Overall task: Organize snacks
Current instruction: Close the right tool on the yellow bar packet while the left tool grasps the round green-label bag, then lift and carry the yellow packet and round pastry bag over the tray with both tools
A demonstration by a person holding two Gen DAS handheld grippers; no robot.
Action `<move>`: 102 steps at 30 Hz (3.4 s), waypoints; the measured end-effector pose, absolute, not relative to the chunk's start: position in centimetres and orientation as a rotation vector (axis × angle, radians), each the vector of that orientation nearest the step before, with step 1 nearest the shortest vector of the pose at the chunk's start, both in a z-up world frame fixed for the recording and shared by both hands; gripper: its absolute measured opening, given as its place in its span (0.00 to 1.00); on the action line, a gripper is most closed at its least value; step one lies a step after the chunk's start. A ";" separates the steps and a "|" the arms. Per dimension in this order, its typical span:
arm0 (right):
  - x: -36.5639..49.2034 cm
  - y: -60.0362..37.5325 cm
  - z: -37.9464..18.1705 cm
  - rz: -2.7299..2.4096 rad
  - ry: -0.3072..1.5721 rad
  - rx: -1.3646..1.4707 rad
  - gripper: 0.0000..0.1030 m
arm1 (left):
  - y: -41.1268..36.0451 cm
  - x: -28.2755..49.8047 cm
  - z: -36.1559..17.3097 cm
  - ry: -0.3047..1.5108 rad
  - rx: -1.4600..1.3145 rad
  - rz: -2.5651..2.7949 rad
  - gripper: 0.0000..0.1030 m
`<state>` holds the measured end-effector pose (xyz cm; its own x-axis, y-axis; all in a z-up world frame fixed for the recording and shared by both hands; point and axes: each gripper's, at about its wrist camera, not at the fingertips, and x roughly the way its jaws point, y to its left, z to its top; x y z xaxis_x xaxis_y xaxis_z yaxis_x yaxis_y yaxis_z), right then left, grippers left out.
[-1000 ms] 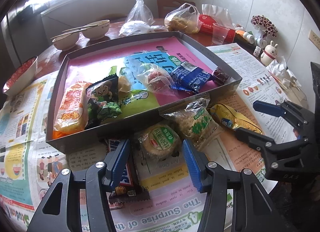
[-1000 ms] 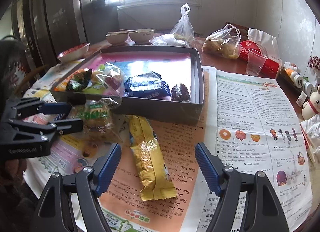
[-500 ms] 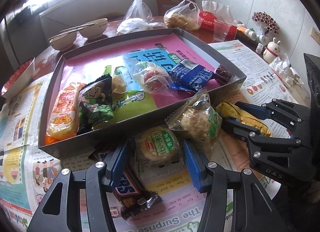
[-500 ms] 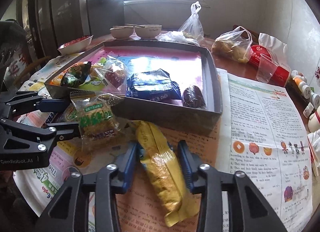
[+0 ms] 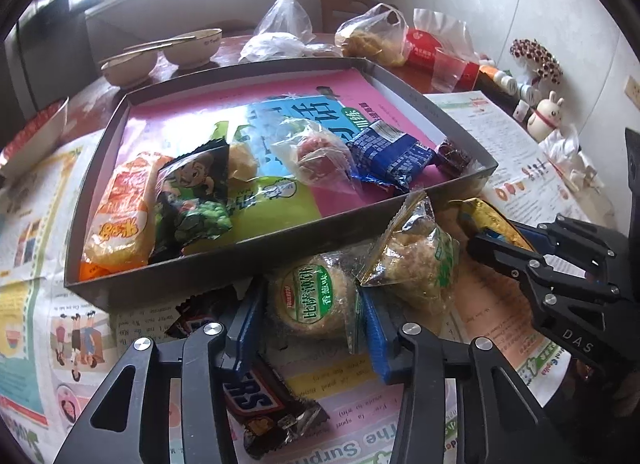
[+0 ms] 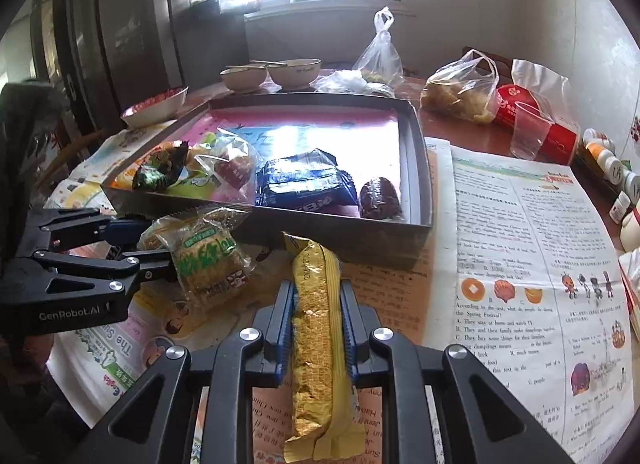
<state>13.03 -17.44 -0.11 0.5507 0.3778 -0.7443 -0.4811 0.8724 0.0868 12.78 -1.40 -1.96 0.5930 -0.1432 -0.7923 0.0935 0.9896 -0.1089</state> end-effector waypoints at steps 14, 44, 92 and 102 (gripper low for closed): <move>12.7 -18.0 2.8 0.535 0.800 -0.064 0.21 | 0.2 10.9 1.1 0.845 -0.104 -0.132 0.44; 16.6 -16.5 6.1 0.579 0.731 0.025 0.21 | 4.3 12.7 4.9 0.745 -0.183 -0.044 0.44; 22.5 -15.0 2.9 0.526 0.797 0.058 0.21 | 0.5 18.1 1.4 0.819 -0.124 -0.067 0.44; 22.8 -15.3 2.4 0.455 0.792 0.026 0.22 | 0.5 18.1 1.2 0.820 -0.121 -0.063 0.44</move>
<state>22.78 -15.34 2.41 0.6111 0.4039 -0.6808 -0.3843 0.9032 0.1909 18.10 0.47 1.18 0.6808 -0.1033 -0.7252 0.0094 0.9912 -0.1323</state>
